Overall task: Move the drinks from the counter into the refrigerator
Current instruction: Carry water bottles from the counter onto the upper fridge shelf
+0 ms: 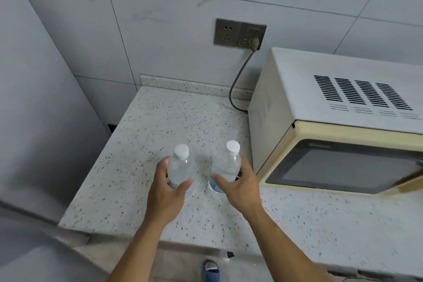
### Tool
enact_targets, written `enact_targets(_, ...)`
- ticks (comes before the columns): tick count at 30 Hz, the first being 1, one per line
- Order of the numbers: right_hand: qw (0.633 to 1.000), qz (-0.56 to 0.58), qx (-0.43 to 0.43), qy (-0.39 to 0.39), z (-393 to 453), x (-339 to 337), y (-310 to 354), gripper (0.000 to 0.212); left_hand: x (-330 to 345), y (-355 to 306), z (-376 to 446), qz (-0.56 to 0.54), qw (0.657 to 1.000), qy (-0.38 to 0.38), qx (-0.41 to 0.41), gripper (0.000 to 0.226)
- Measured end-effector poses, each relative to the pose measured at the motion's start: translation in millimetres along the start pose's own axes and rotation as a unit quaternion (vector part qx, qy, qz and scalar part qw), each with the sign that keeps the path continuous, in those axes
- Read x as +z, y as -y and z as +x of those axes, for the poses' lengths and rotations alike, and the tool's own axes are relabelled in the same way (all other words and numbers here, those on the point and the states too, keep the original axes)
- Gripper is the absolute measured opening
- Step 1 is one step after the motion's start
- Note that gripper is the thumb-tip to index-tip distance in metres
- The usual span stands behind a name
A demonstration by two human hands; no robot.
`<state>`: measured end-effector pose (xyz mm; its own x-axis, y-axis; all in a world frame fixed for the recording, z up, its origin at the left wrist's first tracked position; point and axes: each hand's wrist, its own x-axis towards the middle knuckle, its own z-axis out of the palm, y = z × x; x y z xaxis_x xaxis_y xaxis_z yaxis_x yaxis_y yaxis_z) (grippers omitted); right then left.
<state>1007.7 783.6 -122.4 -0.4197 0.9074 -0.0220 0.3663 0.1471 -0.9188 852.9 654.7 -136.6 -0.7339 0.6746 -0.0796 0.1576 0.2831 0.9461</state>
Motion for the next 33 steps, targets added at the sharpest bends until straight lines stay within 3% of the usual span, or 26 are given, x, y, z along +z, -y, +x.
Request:
enact_targets(6, 1.000, 0.001, -0.029, -0.008, -26.5, -8.5, -10.1, 0.065, 3.5, 5.5, -27.2, -0.005, 1.000, 0.016, 0.007, 0.071)
enact_targets(12, 0.998, -0.014, -0.043, 0.051, -17.0, -2.5, -12.7, 0.069, 16.4, 7.8, -19.9, 0.019, 0.999, 0.032, -0.029, 0.076)
enact_targets(17, 0.996, -0.005, -0.052, 0.065, -9.7, 0.7, -20.0, 0.081, 26.7, 15.4, -28.7, 0.014, 0.999, -0.014, -0.043, 0.083)
enact_targets(22, 0.995, -0.001, -0.066, 0.075, -6.8, 2.9, -27.7, 0.077, 21.0, 14.4, -64.4, -0.031, 0.990, -0.105, -0.091, 0.063)
enact_targets(28, 0.971, 0.078, -0.071, 0.217, -24.9, 22.3, -23.8, 0.059, 0.1, 24.4, -129.9, -0.132, 0.970, -0.146, -0.144, 0.057)
enact_targets(33, 0.928, 0.100, -0.096, 0.346, -70.0, 52.2, -16.5, 0.053, -27.7, 43.2, -203.5, -0.175, 0.940, -0.231, -0.181, 0.053)
